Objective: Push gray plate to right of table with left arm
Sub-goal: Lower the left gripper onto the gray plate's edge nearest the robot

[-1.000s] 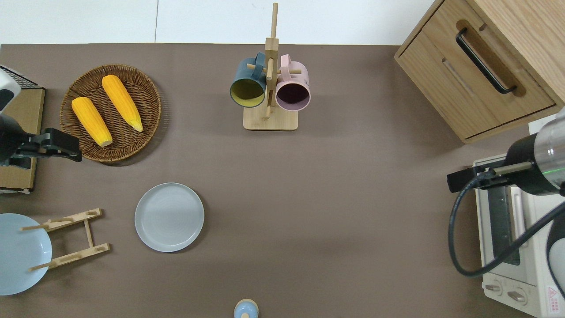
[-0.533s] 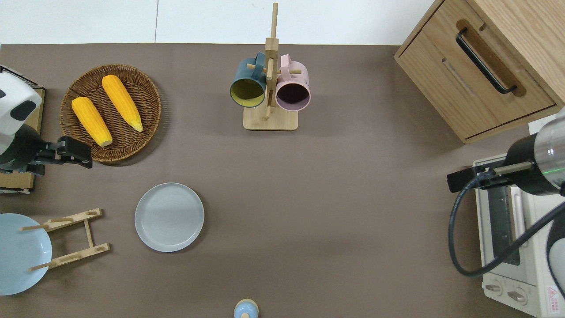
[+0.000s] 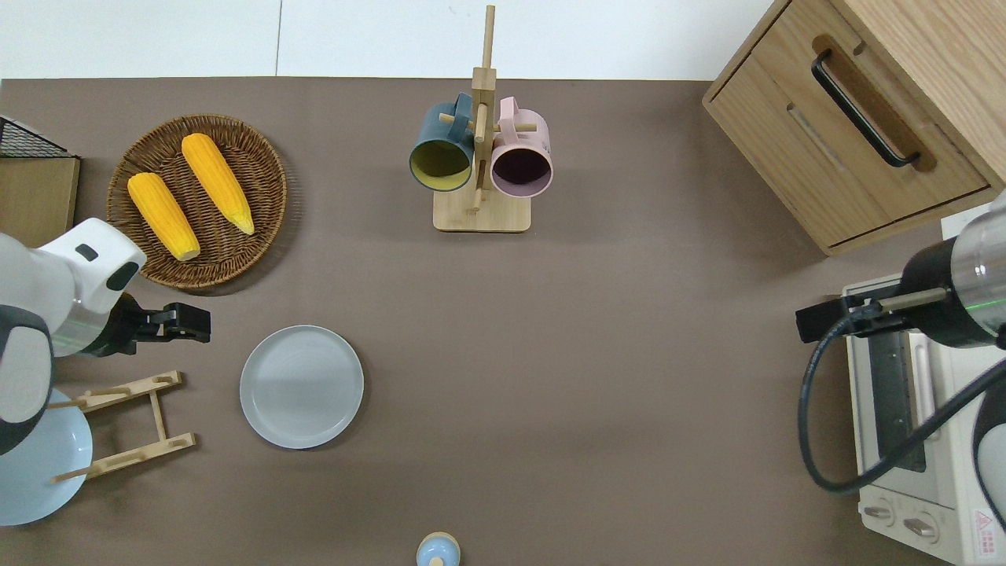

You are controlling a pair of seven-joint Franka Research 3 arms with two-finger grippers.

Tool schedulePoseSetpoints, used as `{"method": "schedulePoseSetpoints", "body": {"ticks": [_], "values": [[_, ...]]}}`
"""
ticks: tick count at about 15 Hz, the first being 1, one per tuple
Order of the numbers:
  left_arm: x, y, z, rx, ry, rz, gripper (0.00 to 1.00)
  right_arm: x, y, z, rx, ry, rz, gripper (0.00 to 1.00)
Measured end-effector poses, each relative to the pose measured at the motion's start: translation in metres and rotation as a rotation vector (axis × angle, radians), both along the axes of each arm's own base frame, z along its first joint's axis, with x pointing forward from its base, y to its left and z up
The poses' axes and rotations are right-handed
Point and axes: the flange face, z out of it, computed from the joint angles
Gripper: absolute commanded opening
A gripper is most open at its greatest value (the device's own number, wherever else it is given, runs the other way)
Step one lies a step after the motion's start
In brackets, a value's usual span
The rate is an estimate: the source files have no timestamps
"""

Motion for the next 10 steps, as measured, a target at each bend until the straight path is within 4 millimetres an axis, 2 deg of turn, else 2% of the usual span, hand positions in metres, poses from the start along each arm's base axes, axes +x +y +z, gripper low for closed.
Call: {"method": "schedulePoseSetpoints", "body": {"ticks": [4,8,10], "values": [[-0.017,-0.003,-0.051,0.002,-0.015,-0.004,1.0,0.0,0.0,0.0,0.0,0.0,0.0,0.983],[-0.043,-0.01,-0.113,0.005,-0.047,-0.015,1.0,0.0,0.0,0.0,0.0,0.0,0.0,0.983],[-0.056,-0.012,-0.135,0.007,-0.067,-0.017,0.96,0.0,0.0,0.0,0.0,0.0,0.0,0.983]]}}
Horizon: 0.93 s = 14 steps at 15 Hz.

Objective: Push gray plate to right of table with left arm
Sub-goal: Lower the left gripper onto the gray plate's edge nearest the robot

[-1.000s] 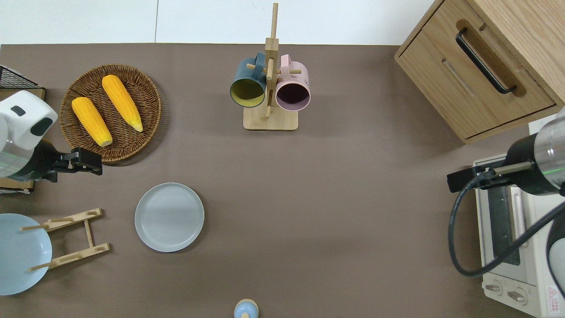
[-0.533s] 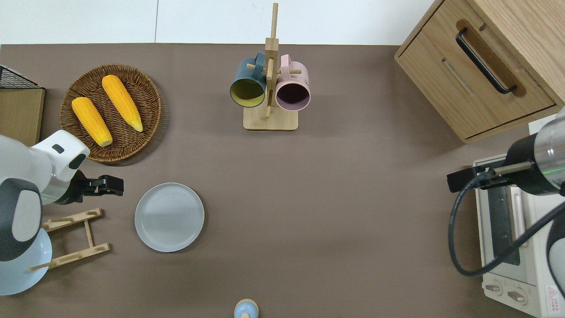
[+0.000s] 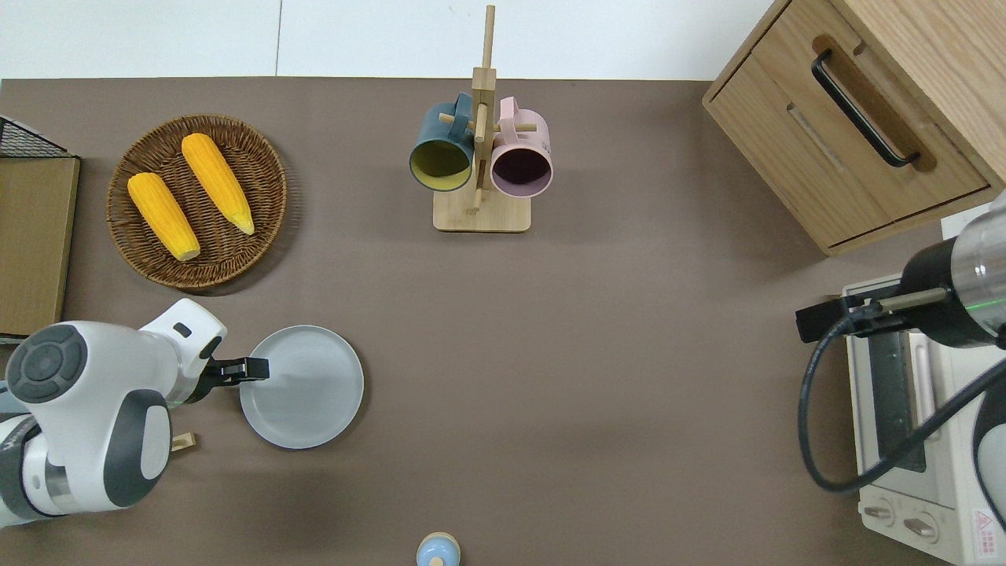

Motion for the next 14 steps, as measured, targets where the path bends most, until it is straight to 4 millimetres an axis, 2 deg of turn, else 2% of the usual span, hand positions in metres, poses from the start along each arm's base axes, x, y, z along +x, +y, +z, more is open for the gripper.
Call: {"method": "schedulePoseSetpoints", "body": {"ticks": [1,2,4,5,14], "values": [[-0.0057,-0.0005,-0.0089,0.001,-0.008,-0.001,0.83,0.0,0.0,0.0,0.0,0.0,0.0,0.983],[-0.0114,-0.0008,-0.0167,0.001,-0.01,-0.001,0.53,0.0,0.0,0.0,0.0,0.0,0.0,0.983],[-0.0126,-0.0008,-0.0178,0.001,-0.014,0.0,0.04,0.0,0.0,0.0,0.0,0.0,0.0,0.983],[-0.0125,-0.0007,-0.0174,0.001,-0.015,0.0,0.0,0.0,0.0,0.0,0.0,0.0,0.0,0.983],[-0.0118,-0.0024,-0.012,0.001,-0.031,-0.004,0.0,0.0,0.0,0.0,0.0,0.0,0.0,0.983]]}}
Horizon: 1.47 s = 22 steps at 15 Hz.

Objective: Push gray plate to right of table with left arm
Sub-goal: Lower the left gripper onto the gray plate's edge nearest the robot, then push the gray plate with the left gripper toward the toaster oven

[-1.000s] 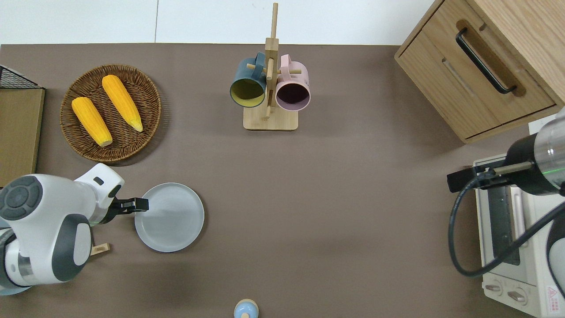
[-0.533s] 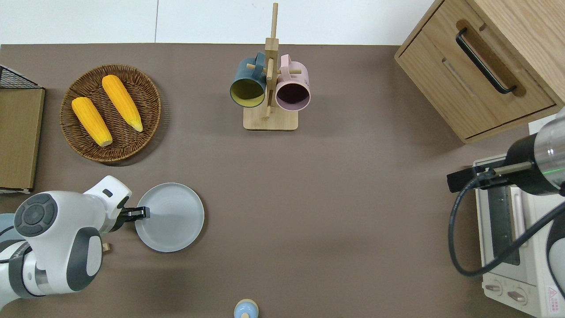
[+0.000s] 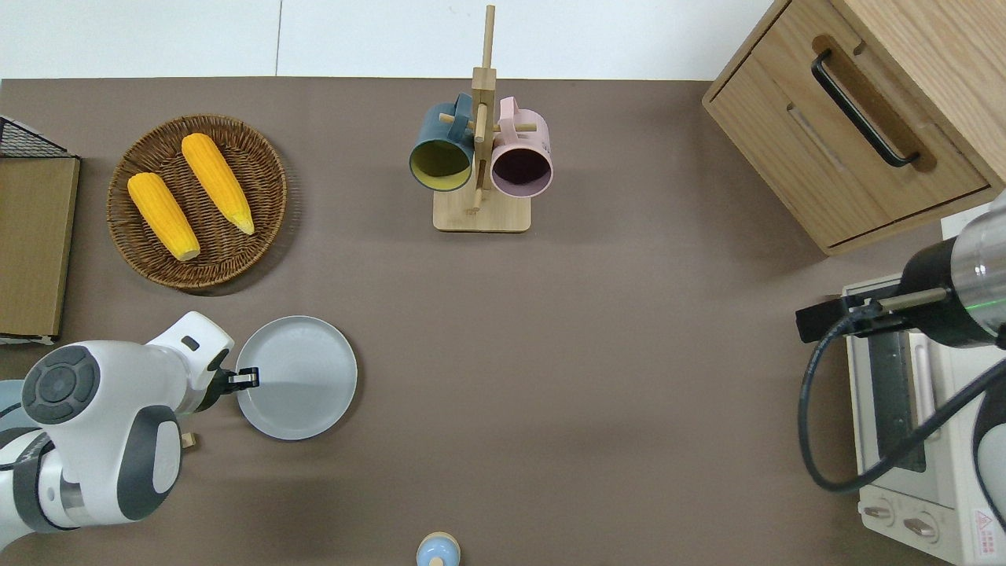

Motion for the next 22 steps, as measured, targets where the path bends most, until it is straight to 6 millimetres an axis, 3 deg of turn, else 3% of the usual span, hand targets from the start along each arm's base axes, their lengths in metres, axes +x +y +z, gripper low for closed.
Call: {"method": "schedulePoseSetpoints", "body": {"ticks": [8,11,16,22], "values": [[0.0,-0.001,-0.001,0.0,-0.002,0.001,0.0,0.0,0.0,0.0,0.0,0.0,0.0,0.983],[0.001,-0.013,-0.003,0.0,-0.006,0.021,0.0,0.0,0.0,0.0,0.0,0.0,0.0,0.983],[-0.002,-0.072,-0.005,-0.001,-0.013,0.059,0.0,0.0,0.0,0.0,0.0,0.0,0.0,0.983],[-0.02,-0.174,-0.007,-0.008,-0.022,0.114,0.0,0.0,0.0,0.0,0.0,0.0,0.0,0.983]]}}
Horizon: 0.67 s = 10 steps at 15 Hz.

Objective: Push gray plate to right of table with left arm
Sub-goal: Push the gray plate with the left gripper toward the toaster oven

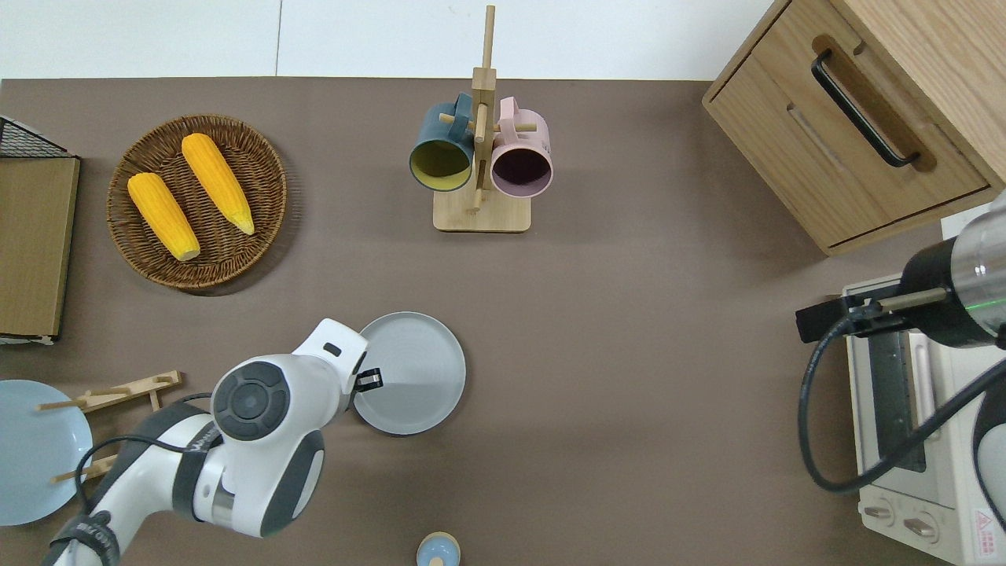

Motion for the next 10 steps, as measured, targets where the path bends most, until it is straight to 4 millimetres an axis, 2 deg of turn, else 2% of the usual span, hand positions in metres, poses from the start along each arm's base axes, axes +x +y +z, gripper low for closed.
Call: {"method": "schedulePoseSetpoints", "body": {"ticks": [10], "values": [[-0.015,-0.16,-0.001,-0.034,-0.019,0.107,0.0,0.0,0.0,0.0,0.0,0.0,0.0,0.983]]}}
